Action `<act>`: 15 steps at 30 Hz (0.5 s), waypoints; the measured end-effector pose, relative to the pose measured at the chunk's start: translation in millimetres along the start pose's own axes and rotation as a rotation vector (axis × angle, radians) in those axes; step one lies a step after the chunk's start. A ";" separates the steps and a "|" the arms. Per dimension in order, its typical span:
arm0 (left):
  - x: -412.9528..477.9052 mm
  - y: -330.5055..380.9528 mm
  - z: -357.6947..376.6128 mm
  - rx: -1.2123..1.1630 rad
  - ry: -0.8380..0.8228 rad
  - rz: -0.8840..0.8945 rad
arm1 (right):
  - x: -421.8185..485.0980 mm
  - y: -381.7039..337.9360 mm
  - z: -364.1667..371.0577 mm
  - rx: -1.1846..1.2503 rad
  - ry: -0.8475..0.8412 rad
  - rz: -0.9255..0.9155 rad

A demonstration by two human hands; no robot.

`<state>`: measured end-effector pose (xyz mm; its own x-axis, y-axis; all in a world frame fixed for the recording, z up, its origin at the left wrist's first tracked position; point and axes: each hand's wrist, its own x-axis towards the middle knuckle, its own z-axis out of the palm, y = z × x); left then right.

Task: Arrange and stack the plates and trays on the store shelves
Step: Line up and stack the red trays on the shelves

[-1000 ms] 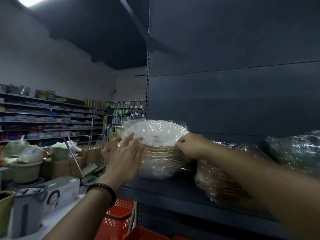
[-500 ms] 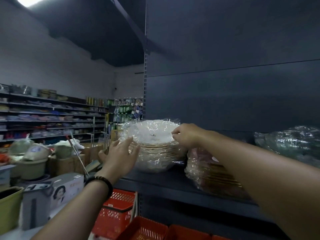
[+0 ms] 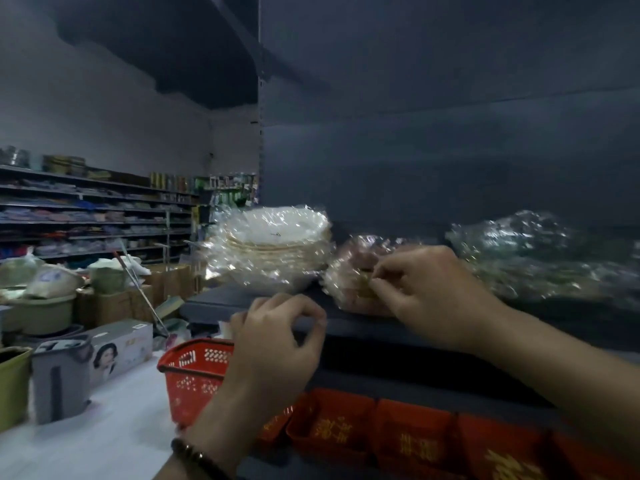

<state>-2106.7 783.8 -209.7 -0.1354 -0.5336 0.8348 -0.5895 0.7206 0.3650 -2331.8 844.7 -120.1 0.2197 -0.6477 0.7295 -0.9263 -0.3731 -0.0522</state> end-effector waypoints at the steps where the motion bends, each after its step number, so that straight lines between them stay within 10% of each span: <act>1: -13.5 8.0 12.5 -0.023 -0.018 0.015 | -22.8 5.4 -0.7 0.023 -0.003 0.019; 15: -121.0 109.7 204.4 -0.064 -0.567 -0.008 | -268.0 153.6 -2.7 -0.036 -0.269 0.670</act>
<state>-2317.8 837.0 -355.0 -0.5477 -0.6807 0.4864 -0.5452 0.7314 0.4097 -2533.8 962.9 -321.8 -0.3353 -0.8724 0.3557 -0.8970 0.1802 -0.4036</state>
